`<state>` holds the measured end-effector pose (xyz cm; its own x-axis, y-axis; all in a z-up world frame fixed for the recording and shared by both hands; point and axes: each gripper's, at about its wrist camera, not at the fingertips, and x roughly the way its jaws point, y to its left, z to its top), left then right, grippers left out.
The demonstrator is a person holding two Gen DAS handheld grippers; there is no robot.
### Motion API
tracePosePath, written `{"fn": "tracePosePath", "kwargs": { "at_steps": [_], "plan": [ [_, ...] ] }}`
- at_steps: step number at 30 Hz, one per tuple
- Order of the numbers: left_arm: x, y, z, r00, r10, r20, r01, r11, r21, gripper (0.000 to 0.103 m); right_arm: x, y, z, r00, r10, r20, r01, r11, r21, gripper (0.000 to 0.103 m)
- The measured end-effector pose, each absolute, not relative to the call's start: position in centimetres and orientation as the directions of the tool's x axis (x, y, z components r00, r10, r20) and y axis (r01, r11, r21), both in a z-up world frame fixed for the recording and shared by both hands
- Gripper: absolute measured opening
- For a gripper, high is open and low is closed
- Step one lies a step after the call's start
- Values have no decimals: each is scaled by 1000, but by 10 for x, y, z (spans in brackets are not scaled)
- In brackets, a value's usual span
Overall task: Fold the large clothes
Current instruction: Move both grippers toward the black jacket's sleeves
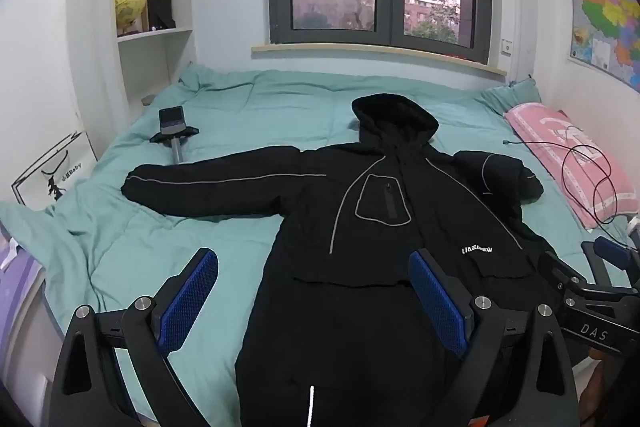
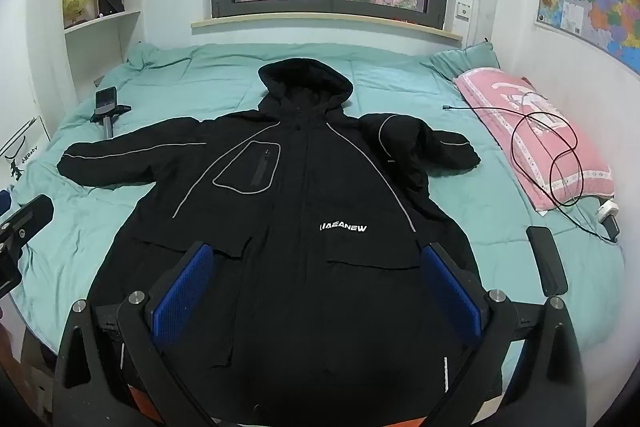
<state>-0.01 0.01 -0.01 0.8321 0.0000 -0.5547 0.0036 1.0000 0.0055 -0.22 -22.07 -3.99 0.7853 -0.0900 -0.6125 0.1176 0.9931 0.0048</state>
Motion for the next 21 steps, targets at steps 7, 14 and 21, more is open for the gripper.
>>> {"fn": "tracePosePath", "kwargs": {
  "at_steps": [7, 14, 21],
  "plan": [
    [4, -3, -4, 831, 19, -555, -3, 1000, 30, 96, -1, -221, -43, 782, -87, -618, 122, 992, 15, 103],
    [9, 4, -10, 828, 28, -560, -12, 999, 31, 96, 3, -222, -47, 776, -86, -624, 128, 992, 22, 103],
    [19, 6, -17, 823, 17, -568, -5, 1000, 23, 96, 16, -221, -55, 761, -86, -644, 131, 991, 22, 103]
  ]
}}
